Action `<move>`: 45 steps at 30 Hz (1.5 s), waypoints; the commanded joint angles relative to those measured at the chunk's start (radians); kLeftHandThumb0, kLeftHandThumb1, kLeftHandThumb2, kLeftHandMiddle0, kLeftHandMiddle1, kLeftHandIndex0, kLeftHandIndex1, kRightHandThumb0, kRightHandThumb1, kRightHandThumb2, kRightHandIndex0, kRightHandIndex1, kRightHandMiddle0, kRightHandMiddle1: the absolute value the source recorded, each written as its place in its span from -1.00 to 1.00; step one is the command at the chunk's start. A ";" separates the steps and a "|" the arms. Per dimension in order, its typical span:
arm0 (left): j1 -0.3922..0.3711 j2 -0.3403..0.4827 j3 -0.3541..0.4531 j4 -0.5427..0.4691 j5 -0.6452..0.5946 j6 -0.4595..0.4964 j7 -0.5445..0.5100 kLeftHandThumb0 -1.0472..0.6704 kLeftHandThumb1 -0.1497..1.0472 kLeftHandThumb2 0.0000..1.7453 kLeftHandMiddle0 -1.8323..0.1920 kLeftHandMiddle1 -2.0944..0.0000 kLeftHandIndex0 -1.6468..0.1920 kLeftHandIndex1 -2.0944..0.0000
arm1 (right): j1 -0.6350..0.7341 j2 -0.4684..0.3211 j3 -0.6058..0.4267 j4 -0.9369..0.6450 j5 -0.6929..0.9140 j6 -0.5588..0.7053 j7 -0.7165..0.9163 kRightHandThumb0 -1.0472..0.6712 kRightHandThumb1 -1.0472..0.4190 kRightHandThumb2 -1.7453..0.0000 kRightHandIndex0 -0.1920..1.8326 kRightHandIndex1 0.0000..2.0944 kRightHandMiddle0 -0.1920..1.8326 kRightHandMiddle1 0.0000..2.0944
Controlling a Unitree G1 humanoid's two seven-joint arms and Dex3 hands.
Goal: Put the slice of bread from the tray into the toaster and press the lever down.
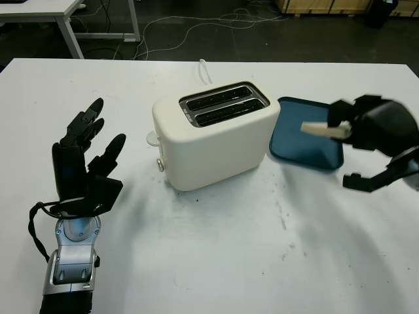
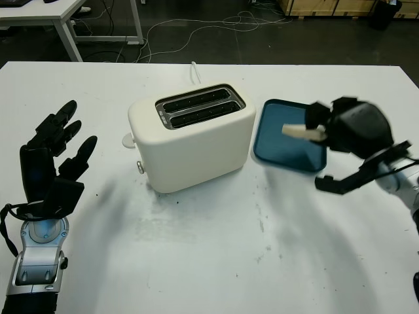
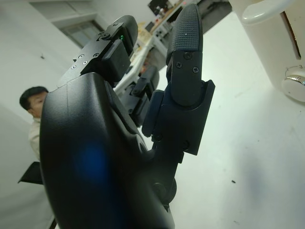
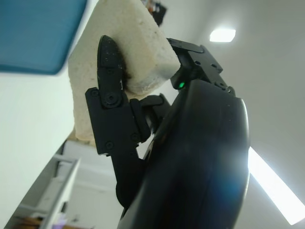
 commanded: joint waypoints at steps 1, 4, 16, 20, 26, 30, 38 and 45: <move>0.000 0.004 0.002 -0.012 0.007 0.008 0.004 -0.55 0.79 -0.69 0.10 1.00 0.15 1.00 | -0.069 -0.017 -0.051 -0.008 0.085 -0.035 0.067 -0.14 -0.83 0.72 -0.14 0.67 -0.35 0.60; 0.003 0.010 0.003 -0.012 0.016 0.007 0.006 -0.54 0.79 -0.69 0.09 0.99 0.15 1.00 | -0.146 -0.013 -0.117 -0.048 0.253 -0.026 0.297 -0.14 -0.83 0.70 -0.15 0.67 -0.35 0.59; 0.009 0.007 0.006 -0.031 0.007 0.028 -0.009 -0.54 0.79 -0.70 0.08 0.99 0.15 1.00 | -0.506 0.157 -0.195 -0.155 0.658 0.239 0.979 -0.32 -0.83 0.71 0.04 0.67 -0.14 0.67; 0.010 0.009 0.007 -0.033 0.007 0.029 -0.013 -0.54 0.79 -0.70 0.09 1.00 0.16 1.00 | -0.585 0.236 -0.200 -0.161 0.726 0.416 1.120 -0.24 -0.83 0.73 0.15 0.66 0.00 0.62; 0.010 0.007 0.006 -0.039 0.015 0.037 -0.009 -0.54 0.79 -0.70 0.08 0.99 0.15 1.00 | -0.616 0.321 -0.162 -0.250 0.723 0.651 1.217 -0.21 -0.83 0.73 0.25 0.67 0.09 0.65; 0.009 0.009 0.005 -0.031 0.015 0.030 -0.007 -0.54 0.79 -0.70 0.08 0.99 0.15 1.00 | -0.592 0.357 -0.130 -0.263 0.707 0.638 1.255 -0.17 -0.83 0.64 0.25 0.67 0.07 0.67; 0.009 0.007 0.007 -0.027 0.009 0.025 -0.005 -0.54 0.79 -0.70 0.09 1.00 0.15 1.00 | -0.551 0.403 -0.067 -0.189 0.631 0.499 1.240 -0.24 -0.83 0.56 0.25 0.67 0.06 0.67; 0.007 0.013 0.007 -0.015 0.019 0.013 0.001 -0.54 0.79 -0.70 0.08 1.00 0.15 1.00 | -0.533 0.427 -0.059 -0.107 0.611 0.373 1.242 -0.39 -0.83 0.53 0.26 0.67 0.07 0.67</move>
